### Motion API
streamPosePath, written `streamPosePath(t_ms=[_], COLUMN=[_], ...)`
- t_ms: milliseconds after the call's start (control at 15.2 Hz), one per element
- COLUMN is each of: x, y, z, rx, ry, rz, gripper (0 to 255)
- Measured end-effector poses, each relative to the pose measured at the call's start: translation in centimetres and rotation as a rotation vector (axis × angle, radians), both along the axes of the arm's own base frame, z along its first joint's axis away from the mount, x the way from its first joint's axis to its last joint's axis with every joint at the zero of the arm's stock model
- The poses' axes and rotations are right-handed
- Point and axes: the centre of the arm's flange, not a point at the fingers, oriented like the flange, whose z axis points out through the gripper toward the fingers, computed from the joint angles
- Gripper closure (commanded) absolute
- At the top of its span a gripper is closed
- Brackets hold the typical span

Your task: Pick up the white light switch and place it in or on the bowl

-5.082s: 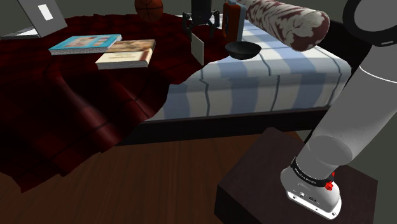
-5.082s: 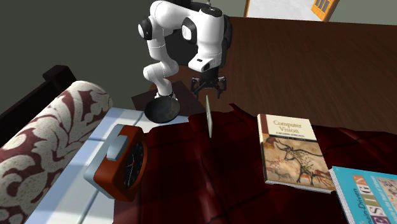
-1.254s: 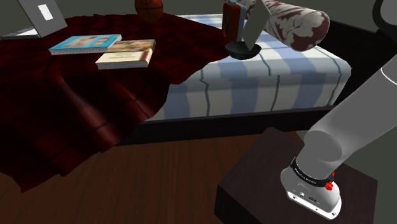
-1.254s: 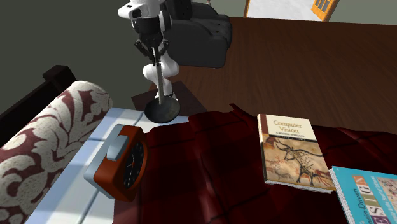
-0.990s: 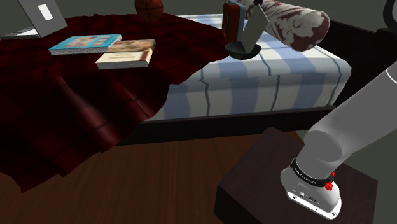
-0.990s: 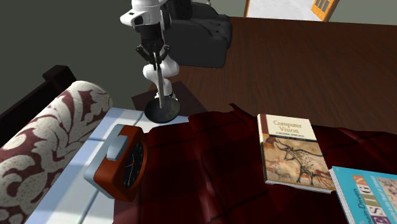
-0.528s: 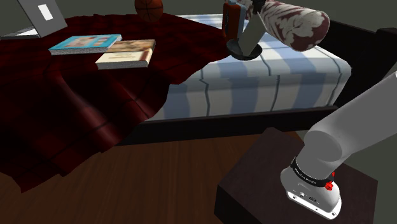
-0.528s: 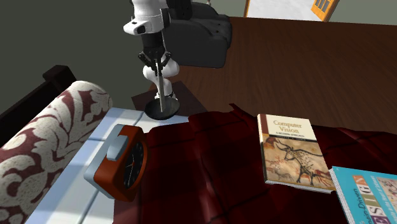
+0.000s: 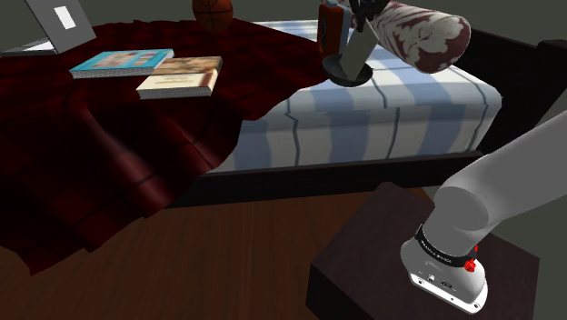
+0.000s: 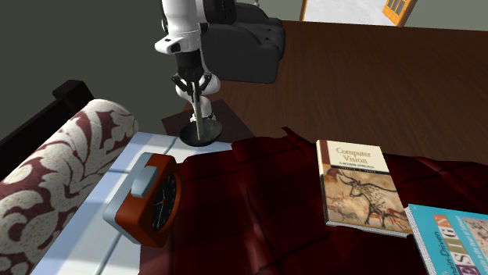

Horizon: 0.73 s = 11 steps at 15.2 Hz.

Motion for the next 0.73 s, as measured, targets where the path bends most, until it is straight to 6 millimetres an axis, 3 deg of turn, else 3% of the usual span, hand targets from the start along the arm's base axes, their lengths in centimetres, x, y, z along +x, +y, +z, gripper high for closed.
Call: streamPosePath(t_ms=[462, 528, 726], x=[-0.3, -0.4, -0.2], y=[0.2, 0.2, 0.3], z=[-1.3, -1.3, -2.1], rx=[0.011, 0.012, 0.017], ry=[0.030, 0.031, 0.053], rz=[0.003, 0.002, 0.000], gripper=[255, 0, 0])
